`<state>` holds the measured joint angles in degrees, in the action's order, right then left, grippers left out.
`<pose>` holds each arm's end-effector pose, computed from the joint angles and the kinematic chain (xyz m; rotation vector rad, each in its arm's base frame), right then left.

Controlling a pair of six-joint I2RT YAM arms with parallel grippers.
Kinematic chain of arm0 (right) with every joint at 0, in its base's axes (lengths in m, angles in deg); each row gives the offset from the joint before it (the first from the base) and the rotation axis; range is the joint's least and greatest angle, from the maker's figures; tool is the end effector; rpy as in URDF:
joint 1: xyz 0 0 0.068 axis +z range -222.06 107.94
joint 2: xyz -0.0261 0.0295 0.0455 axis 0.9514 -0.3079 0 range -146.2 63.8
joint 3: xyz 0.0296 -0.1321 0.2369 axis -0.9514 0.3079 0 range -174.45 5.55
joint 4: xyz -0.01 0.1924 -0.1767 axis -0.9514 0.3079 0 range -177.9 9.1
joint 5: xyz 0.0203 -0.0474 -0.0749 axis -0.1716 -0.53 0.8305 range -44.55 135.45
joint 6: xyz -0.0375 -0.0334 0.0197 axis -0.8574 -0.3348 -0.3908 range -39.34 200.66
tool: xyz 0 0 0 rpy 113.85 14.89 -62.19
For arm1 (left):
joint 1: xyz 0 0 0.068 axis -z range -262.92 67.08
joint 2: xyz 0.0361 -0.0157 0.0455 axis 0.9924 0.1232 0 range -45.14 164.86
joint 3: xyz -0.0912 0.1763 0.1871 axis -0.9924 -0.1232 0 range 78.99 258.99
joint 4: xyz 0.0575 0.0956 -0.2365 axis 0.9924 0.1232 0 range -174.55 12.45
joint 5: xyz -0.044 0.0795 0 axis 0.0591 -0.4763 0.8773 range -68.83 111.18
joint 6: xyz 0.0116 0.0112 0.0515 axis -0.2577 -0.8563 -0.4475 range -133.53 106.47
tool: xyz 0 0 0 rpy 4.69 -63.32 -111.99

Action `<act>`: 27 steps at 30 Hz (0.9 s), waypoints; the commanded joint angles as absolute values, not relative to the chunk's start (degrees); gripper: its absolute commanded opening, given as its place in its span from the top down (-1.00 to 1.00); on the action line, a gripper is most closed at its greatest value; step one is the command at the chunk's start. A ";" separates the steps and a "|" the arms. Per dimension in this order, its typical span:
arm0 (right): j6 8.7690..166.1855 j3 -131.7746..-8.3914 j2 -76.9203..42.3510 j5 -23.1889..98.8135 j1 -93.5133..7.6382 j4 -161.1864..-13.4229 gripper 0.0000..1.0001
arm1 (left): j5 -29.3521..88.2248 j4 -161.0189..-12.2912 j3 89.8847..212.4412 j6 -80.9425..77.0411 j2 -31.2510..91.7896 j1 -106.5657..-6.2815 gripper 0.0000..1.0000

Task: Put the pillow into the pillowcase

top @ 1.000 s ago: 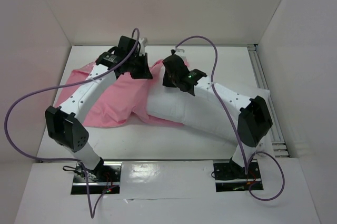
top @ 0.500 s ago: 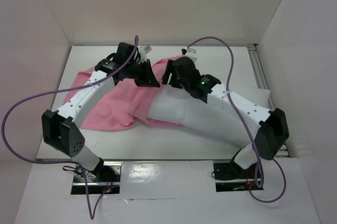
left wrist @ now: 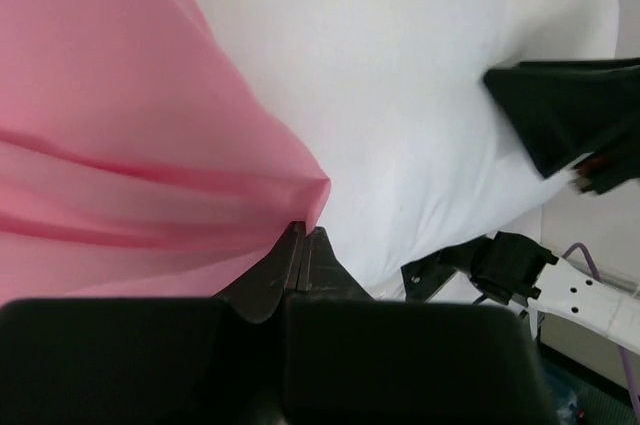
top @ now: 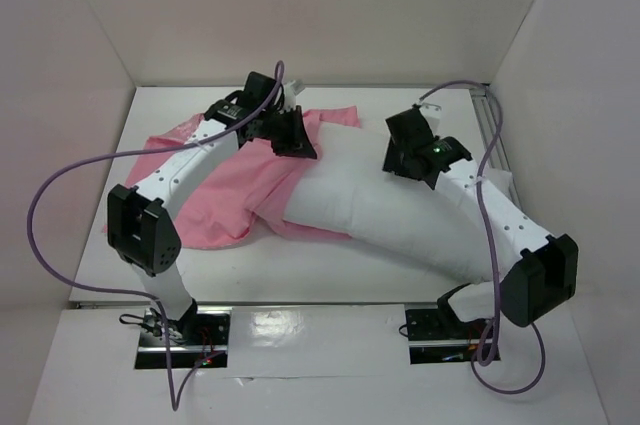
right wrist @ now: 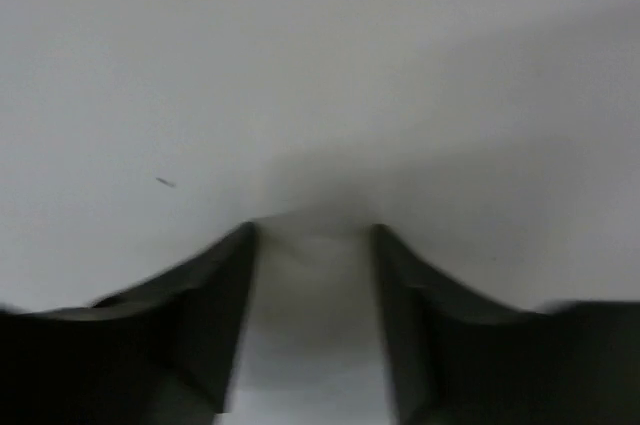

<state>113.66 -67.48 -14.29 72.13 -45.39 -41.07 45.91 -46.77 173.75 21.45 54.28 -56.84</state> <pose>0.2576 0.1114 0.3268 0.3210 2.3298 -0.0792 0.3444 -0.1851 0.3420 0.0459 2.4577 -1.0099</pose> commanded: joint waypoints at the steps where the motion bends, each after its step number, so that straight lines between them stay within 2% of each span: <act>1: 105.38 -59.07 -13.72 54.47 -46.31 -49.55 0.06 | 44.99 -47.29 178.57 22.50 57.16 -54.63 1.00; 2: 105.36 -57.74 -14.33 46.15 -46.31 -52.89 0.49 | 45.95 -46.76 179.70 22.50 58.21 -53.75 1.00; 3: 107.01 -57.12 -14.34 43.72 -45.79 -57.62 0.99 | 46.66 -45.45 182.85 21.90 60.57 -53.22 1.00; 5: 107.90 -59.30 -14.34 40.72 -44.92 -60.90 1.00 | 47.37 -43.34 186.81 20.67 62.52 -50.69 1.00; 9: 109.75 -71.58 -10.66 48.69 -43.86 -63.28 1.00 | 51.39 -36.85 201.55 18.20 66.13 -46.28 1.00; 12: 110.89 -76.00 -6.79 51.77 -43.24 -63.82 1.00 | 55.35 -36.83 206.16 18.72 66.13 -45.66 1.00; 14: 111.94 -75.32 -4.77 52.40 -42.71 -63.29 1.00 | 56.16 -38.57 205.39 19.25 63.77 -45.66 1.00; 20: 118.35 -60.99 0.42 56.96 -40.51 -60.67 1.00 | 48.78 -38.58 187.73 18.46 59.45 -47.41 1.00; 22: 118.98 -60.45 1.83 63.36 -40.51 -55.59 1.00 | 47.29 -38.58 184.13 18.46 58.05 -47.42 1.00; 23: 119.85 -61.50 1.83 66.60 -40.51 -52.86 0.96 | 47.28 -38.58 183.59 18.46 58.05 -47.42 1.00; 24: 119.86 -62.64 1.31 70.03 -41.21 -49.79 0.72 | 47.28 -38.58 183.58 18.46 58.05 -47.42 1.00; 25: 120.38 -63.96 0.35 76.15 -41.21 -43.66 0.36 | 46.58 -38.58 182.89 17.94 57.44 -47.42 1.00; 26: 120.39 -66.67 -1.05 78.65 -42.26 -40.56 -0.45 | 45.97 -38.58 182.27 17.93 57.43 -47.42 1.00; 27: 120.39 -68.09 -4.46 80.59 -43.57 -37.74 -0.68 | 45.96 -38.58 182.27 17.93 57.43 -47.42 1.00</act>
